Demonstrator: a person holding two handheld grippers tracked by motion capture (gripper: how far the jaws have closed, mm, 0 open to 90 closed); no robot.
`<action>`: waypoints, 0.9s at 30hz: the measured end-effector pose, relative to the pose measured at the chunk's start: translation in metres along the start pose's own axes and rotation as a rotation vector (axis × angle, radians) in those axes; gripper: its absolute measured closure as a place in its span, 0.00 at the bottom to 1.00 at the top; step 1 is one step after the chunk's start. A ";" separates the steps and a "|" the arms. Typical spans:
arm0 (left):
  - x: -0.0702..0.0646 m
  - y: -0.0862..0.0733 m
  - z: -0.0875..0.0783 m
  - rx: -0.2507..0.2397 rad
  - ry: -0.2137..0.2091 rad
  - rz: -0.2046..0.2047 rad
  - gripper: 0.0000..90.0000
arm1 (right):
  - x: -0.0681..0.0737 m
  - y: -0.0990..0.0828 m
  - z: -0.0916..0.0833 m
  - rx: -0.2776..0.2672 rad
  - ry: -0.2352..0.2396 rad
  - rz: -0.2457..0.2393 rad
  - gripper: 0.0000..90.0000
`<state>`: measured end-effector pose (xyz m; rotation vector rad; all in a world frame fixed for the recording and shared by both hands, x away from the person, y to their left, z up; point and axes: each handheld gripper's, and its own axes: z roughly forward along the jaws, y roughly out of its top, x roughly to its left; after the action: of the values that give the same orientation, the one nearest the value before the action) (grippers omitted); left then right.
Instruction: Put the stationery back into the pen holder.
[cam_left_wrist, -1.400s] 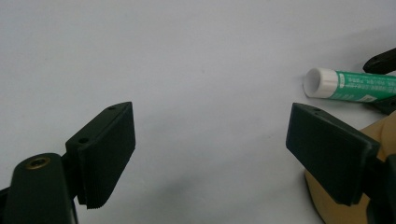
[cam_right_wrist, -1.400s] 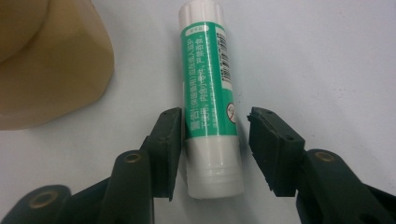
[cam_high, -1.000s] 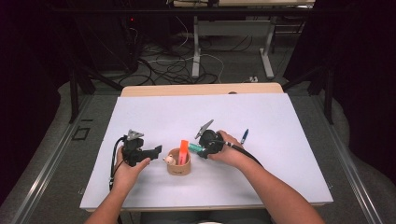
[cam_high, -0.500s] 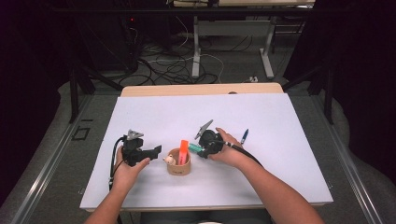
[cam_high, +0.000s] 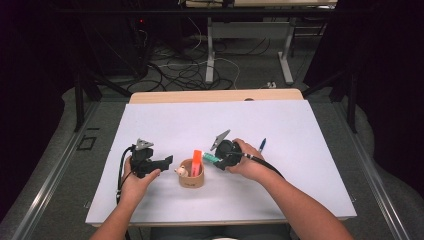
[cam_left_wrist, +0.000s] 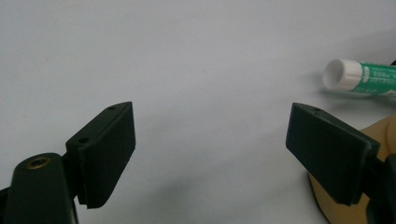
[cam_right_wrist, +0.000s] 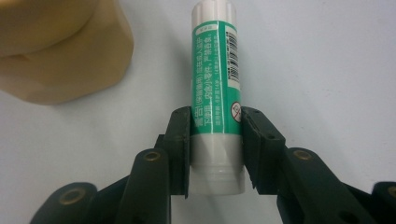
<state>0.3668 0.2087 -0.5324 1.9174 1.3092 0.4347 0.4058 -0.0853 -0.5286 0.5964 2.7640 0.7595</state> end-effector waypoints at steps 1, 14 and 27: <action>0.000 0.000 0.000 -0.001 -0.001 0.001 0.18 | 0.000 0.000 -0.001 -0.003 -0.006 -0.014 0.72; -0.001 0.001 -0.002 -0.021 -0.014 -0.003 0.18 | 0.012 -0.007 -0.027 -0.023 -0.179 -0.230 0.72; 0.002 0.006 -0.007 -0.040 -0.018 0.014 0.18 | 0.025 -0.010 -0.037 0.009 -0.302 -0.485 0.72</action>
<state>0.3663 0.2119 -0.5237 1.8943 1.2669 0.4462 0.3688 -0.0992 -0.5050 0.0225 2.4765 0.4979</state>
